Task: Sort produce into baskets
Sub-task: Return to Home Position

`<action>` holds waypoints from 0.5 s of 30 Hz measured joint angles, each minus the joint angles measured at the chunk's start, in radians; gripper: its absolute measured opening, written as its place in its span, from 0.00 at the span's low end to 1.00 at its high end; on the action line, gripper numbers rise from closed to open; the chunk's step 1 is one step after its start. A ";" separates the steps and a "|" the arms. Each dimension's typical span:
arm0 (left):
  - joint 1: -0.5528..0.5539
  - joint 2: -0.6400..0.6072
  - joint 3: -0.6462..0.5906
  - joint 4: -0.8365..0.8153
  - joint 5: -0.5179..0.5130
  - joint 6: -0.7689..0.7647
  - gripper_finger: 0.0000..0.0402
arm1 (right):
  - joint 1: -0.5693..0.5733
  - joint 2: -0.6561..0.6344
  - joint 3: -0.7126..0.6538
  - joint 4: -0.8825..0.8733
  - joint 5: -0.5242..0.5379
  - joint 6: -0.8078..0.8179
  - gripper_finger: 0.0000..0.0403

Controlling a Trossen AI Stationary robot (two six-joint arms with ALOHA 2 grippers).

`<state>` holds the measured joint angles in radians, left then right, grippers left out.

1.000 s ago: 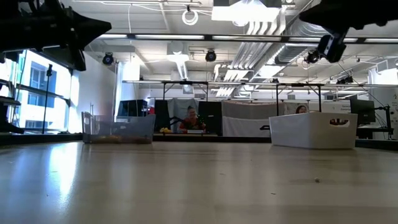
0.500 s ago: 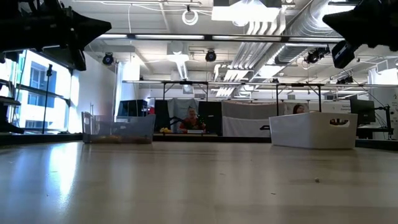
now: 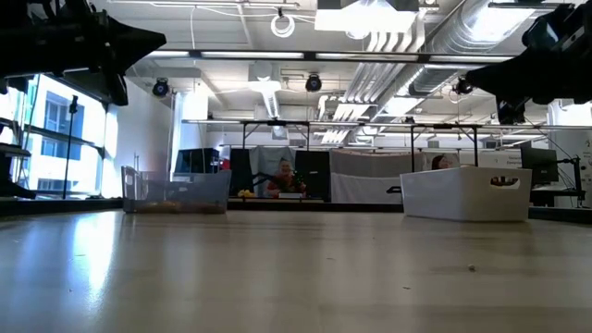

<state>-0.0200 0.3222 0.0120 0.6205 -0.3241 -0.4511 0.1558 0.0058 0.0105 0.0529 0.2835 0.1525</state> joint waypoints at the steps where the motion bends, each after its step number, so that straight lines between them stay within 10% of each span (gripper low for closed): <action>1: 0.000 0.000 0.000 0.000 0.000 0.000 0.00 | 0.000 0.004 0.000 -0.001 0.001 0.004 0.00; 15: -0.001 -0.065 0.000 -0.061 0.001 0.000 0.00 | -0.005 -0.004 0.000 0.020 -0.009 0.004 0.00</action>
<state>-0.0208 0.2571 0.0120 0.5593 -0.3232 -0.4511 0.1506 0.0013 0.0104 0.0733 0.2744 0.1562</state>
